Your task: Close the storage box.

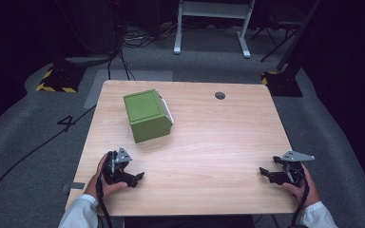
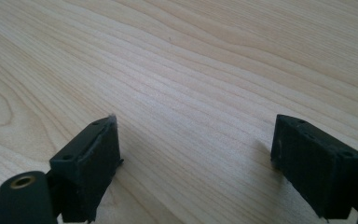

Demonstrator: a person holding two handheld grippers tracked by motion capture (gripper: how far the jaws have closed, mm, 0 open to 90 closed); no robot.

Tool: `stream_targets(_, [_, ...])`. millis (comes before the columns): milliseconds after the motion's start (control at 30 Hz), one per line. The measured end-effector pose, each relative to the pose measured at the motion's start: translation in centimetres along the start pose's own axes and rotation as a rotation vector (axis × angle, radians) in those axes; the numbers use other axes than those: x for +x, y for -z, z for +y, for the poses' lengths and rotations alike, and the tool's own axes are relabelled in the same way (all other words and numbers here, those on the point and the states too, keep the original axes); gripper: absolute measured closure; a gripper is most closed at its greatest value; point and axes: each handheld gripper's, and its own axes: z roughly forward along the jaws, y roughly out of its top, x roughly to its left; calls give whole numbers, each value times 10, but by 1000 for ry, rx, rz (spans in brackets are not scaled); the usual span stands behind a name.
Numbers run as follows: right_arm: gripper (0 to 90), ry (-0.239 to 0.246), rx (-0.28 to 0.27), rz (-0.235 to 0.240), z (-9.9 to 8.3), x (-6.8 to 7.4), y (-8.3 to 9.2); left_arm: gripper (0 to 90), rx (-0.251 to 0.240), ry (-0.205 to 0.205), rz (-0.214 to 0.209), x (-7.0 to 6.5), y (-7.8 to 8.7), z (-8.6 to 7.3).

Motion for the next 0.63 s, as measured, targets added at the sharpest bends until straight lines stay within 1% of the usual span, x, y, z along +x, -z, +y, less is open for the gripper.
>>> stream_targets(633, [152, 2, 0, 2, 0, 0, 0, 1, -1, 2, 6, 0, 0, 1])
